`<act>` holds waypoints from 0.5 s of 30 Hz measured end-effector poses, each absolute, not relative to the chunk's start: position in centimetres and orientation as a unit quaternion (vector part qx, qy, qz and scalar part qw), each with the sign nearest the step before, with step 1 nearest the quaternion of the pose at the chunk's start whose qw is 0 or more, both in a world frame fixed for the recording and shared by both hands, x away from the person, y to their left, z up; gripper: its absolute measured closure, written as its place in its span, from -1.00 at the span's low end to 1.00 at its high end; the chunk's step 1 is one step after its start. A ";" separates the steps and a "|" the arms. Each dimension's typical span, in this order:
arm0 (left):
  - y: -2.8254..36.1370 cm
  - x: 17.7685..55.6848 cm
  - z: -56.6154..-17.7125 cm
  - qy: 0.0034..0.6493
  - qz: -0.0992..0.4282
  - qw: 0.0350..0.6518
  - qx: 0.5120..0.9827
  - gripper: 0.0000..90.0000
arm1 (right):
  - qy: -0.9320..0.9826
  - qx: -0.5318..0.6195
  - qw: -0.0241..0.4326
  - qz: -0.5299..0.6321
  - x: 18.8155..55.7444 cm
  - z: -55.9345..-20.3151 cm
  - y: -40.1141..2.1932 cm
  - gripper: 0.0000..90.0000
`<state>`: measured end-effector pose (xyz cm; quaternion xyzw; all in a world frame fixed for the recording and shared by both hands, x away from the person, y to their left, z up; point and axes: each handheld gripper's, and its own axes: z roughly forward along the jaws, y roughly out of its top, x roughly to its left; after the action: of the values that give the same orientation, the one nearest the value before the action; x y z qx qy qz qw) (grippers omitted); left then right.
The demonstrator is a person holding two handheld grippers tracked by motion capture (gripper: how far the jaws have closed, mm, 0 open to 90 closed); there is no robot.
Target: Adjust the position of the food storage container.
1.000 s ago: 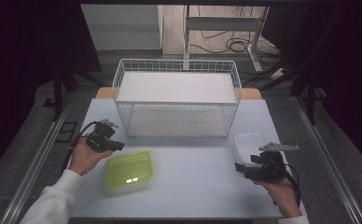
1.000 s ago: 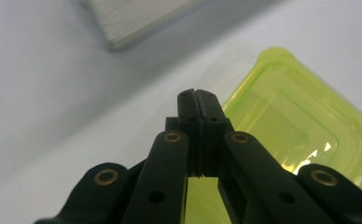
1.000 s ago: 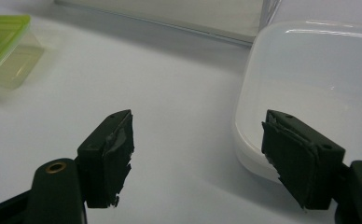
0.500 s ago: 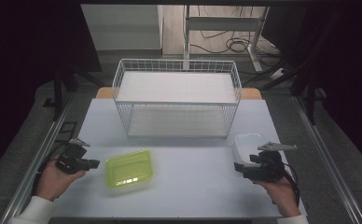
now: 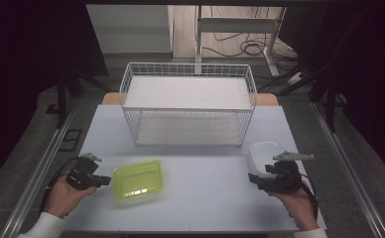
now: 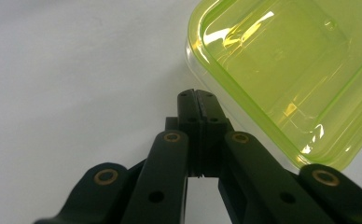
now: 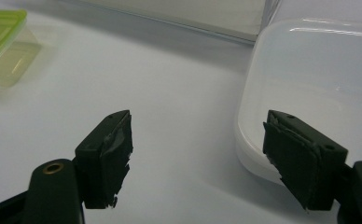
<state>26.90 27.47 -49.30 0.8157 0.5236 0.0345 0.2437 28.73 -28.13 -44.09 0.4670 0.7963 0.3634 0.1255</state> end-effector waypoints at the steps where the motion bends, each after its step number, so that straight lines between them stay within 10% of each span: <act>1: 27.4 27.0 -49.3 0.520 0.032 0.242 0.818 1.00 | 0.796 0.467 0.127 0.364 28.7 -44.0 -28.2 -0.47; 15: 23.5 29.4 -49.5 0.509 0.016 0.251 0.823 1.00 | 0.797 0.465 0.126 0.364 28.7 -44.1 -28.1 -0.47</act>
<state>29.40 23.50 -49.49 0.8231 0.5095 0.0160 0.2505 28.72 -28.12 -44.05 0.4648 0.7973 0.3640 0.1257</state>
